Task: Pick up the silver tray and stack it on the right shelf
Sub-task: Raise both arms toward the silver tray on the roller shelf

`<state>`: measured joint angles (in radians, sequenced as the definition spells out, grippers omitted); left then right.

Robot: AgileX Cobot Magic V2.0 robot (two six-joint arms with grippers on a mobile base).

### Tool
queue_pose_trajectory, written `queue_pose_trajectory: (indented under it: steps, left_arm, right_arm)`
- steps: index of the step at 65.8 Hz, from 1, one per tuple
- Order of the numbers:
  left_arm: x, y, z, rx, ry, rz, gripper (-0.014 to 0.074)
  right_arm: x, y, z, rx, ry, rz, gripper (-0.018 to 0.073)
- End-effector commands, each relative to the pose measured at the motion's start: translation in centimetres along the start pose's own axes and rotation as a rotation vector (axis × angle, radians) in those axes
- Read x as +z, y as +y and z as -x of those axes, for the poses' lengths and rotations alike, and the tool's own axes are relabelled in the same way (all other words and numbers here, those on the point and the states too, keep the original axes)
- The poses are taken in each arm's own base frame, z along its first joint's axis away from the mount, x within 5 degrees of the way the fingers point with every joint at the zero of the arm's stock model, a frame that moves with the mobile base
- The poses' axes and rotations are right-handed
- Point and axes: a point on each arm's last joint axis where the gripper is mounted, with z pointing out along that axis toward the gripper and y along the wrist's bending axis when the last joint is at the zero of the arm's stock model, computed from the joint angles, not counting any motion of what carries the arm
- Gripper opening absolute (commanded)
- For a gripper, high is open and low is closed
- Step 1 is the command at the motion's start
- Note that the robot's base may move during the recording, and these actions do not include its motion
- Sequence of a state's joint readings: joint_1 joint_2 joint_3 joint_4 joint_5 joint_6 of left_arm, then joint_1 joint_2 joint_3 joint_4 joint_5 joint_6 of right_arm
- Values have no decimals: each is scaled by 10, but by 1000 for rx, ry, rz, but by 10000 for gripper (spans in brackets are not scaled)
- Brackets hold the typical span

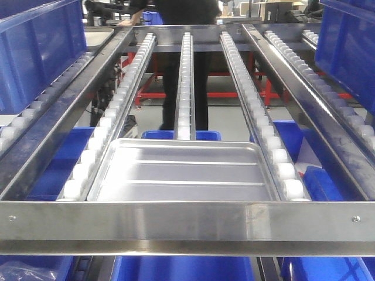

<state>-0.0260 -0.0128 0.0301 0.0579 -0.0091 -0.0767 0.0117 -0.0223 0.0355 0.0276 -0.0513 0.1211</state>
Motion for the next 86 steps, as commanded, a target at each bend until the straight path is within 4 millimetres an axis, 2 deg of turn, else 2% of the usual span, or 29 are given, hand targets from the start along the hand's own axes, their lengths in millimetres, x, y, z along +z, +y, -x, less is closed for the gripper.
queue_pose_trajectory:
  steps: [1,42,51,60,65,73,86]
  left_arm:
    - [0,-1,-1,-10,-67,-10,-91]
    - [0,0,-1,-24,-49,-7,-91]
    - [0,0,4,-117,-10,-6,-91]
    - [3,-3,22,-89,82,-45,-91]
    - [9,-5,33,-2,145,-78,-91]
    - [28,-14,52,112,168,-174,-91]
    - [62,-42,61,178,194,-364,-91]
  right_arm:
    - [-1,1,10,-9,-98,14,50]
    - [-1,2,11,-9,-107,15,50]
    - [-3,3,23,-24,-202,29,50]
    - [0,7,38,-177,-113,24,50]
    - [5,8,47,-160,-66,16,50]
    - [23,9,52,-143,36,15,50]
    - [58,15,49,-143,230,53,50]
